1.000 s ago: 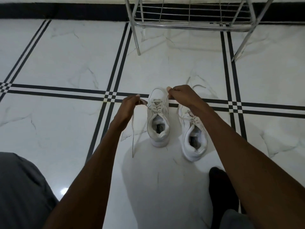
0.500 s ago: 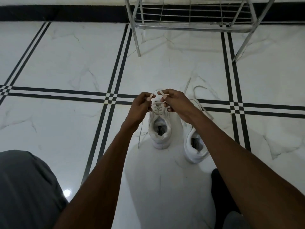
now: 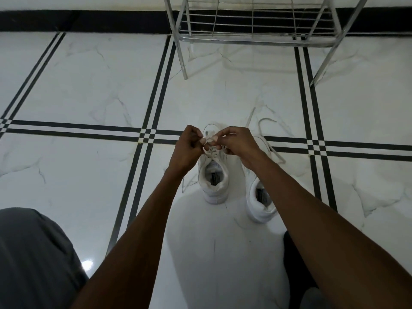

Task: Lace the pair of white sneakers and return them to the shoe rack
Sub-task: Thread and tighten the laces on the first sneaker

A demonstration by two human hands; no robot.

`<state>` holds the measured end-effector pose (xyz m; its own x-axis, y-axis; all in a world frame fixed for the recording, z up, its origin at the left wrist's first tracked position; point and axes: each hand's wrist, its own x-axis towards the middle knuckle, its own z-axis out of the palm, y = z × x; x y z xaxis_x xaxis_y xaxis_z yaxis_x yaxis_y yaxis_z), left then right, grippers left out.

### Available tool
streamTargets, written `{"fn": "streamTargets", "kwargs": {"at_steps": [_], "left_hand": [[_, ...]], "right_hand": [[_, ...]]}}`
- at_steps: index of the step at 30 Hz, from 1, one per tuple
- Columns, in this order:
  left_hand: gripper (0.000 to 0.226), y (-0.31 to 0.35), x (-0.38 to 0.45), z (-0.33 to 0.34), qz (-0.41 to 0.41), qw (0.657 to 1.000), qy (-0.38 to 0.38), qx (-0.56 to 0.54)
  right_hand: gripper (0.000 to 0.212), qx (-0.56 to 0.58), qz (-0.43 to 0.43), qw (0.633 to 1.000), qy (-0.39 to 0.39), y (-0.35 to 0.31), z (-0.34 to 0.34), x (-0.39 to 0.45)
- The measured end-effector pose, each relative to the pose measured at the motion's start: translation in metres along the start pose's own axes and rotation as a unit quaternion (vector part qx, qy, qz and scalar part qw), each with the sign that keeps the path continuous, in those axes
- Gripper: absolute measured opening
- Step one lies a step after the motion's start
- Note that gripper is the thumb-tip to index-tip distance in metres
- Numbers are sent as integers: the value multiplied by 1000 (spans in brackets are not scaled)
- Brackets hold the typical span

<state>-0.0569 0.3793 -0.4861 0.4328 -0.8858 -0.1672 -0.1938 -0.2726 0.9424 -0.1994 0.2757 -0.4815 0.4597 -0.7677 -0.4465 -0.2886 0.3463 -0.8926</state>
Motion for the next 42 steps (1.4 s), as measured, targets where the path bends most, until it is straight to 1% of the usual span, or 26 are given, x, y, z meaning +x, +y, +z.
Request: {"fn": "streamTargets", "kwargs": {"at_steps": [1,3,7,9,10,12,14,16,18,20,22,24,26,27,29,30,32,36,38,40,42], "left_hand": [[12,0,1,1,-3,1000,13,5],[10,0,1,5,-9,999,29,16],[14,-1,2,10,-10,998,54,33],[16,-2,4,11,-12,997,62,34],[16,-2,4,11,-15,997,62,33],[12,-3,5,11,-16,998,54,30],[13,-5,3,11,-17,999,42,13],[18,-9,0,9,-23,999,28,-24],[14,-13,-1,7,-21,998,16,-63],[7,-16,-1,4,-26,996,15,-81],[9,-20,1,2,-39,996,27,-80],[11,-21,3,0,-51,996,38,-69],[13,-20,6,1,-55,996,38,-67],[14,-19,6,2,-57,995,38,-70],[15,-17,7,3,-56,995,37,-75],[15,-16,7,4,-54,995,36,-79],[15,-14,5,5,-50,994,33,-91],[23,-14,6,8,-49,995,39,-80],[27,-13,7,9,-37,997,30,-68],[35,-9,7,9,-27,999,14,-31],[40,-6,8,9,-18,1000,-3,-1]], "right_hand": [[8,-7,-1,1000,-2,1,1,1],[10,-15,-6,1000,-13,3,4,2],[18,-18,-21,994,-103,3,3,4],[24,-6,-22,992,-121,1,2,3],[29,0,-23,994,-110,1,2,2],[34,17,-18,998,-58,1,6,2],[33,36,-9,999,-6,4,11,5],[29,72,-3,997,21,6,14,8],[24,107,1,994,30,6,12,10],[23,118,-4,993,-3,5,6,10],[25,79,-25,995,-64,2,-1,8],[24,-10,-55,992,-112,0,-6,6],[18,-111,-70,984,-121,-3,-9,6],[16,-171,-84,976,-106,-4,-10,6],[13,-280,-131,950,-52,-7,-10,7],[12,-308,-159,938,-22,-7,-9,8],[8,-329,-197,923,33,-7,-5,9],[8,-299,-219,923,107,1,4,8],[3,-250,-206,938,126,4,6,7],[9,-191,-167,959,126,6,7,8],[11,-130,-135,977,104,8,6,10]]}}
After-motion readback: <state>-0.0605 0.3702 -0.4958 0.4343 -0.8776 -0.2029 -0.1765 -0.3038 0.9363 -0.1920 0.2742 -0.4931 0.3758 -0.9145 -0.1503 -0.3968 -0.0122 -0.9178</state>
